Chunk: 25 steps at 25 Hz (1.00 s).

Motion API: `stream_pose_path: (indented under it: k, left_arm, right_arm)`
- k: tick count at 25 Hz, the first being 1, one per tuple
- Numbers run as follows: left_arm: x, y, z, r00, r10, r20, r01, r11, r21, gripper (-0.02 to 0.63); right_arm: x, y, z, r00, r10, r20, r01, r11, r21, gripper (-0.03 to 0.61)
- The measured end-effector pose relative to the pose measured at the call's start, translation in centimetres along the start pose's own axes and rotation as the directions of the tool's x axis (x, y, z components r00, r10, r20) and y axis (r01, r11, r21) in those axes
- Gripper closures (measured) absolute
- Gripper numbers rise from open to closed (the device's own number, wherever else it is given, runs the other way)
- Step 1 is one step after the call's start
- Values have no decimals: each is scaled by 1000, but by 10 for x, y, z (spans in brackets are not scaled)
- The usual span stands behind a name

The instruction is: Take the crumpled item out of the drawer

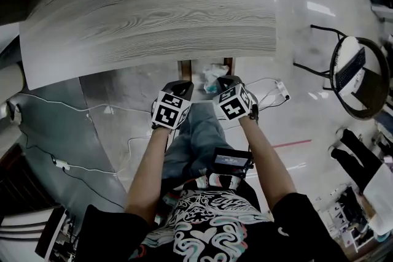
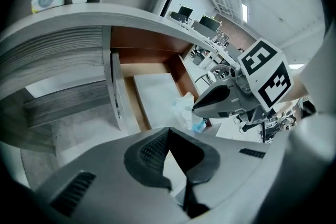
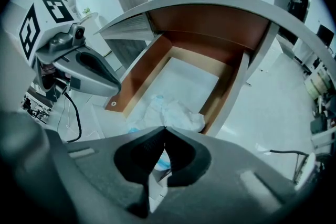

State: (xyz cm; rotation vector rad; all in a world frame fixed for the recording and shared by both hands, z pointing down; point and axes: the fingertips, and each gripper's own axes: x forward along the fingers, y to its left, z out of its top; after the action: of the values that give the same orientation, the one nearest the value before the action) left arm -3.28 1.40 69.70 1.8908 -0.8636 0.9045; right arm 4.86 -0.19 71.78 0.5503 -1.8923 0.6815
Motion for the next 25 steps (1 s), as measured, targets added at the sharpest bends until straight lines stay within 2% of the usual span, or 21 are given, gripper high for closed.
stream_pose_path:
  k: [13,25]
  left_arm:
    - [-16,16,10,998,39,41,-38,999,-25,611]
    - [-36,13,26,994,56,91,-55,998,-22,611]
  right_arm:
    - [-18,3,17,997,-14,70,13,1000,12,571]
    - [-43,7,30,991,-50,121,47,999,21,571]
